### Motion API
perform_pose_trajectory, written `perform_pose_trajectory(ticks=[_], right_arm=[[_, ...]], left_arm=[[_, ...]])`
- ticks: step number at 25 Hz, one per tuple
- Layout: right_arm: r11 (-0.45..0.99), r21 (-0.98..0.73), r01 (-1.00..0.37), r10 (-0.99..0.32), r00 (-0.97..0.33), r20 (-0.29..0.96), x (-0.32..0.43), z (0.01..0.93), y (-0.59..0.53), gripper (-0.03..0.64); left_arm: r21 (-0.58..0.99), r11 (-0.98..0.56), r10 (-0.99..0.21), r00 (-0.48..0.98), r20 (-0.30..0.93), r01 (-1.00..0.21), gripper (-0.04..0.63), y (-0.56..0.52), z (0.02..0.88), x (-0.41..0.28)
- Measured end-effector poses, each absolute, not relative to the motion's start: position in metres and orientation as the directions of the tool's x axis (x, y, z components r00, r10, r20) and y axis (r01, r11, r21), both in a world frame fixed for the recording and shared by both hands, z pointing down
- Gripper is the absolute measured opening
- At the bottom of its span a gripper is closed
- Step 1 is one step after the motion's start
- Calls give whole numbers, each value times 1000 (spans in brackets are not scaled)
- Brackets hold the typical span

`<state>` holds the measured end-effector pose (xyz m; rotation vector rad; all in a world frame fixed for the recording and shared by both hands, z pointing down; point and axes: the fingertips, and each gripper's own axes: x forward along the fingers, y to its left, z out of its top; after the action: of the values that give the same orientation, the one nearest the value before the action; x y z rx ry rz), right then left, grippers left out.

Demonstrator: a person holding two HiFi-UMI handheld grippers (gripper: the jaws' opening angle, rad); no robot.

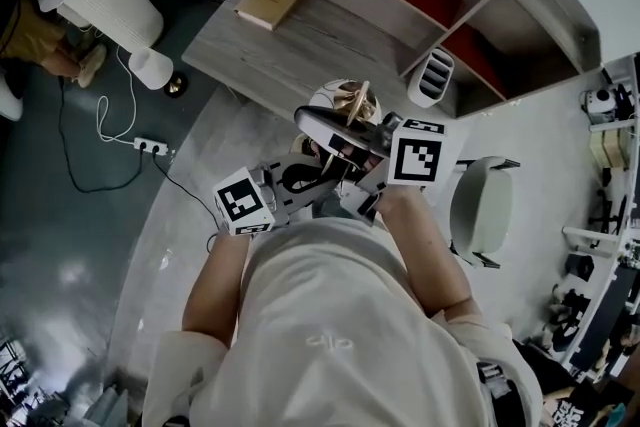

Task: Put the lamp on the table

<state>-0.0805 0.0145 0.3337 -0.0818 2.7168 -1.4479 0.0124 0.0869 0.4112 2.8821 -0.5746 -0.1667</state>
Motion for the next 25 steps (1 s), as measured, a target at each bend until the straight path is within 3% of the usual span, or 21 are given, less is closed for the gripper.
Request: perform_pose_trajectory(ticks=[13,25], right_arm=[[566,-823,45,18,-999,-42,-52,332,-55,26],[562,-827,-12,-36,-999,-10,-52,350,-125,26]], left_arm=[[181,-880,-452,891,-36,-439,14,7,412,47],[210,-893,-414,910,-35,-398,14,-57,428,47]])
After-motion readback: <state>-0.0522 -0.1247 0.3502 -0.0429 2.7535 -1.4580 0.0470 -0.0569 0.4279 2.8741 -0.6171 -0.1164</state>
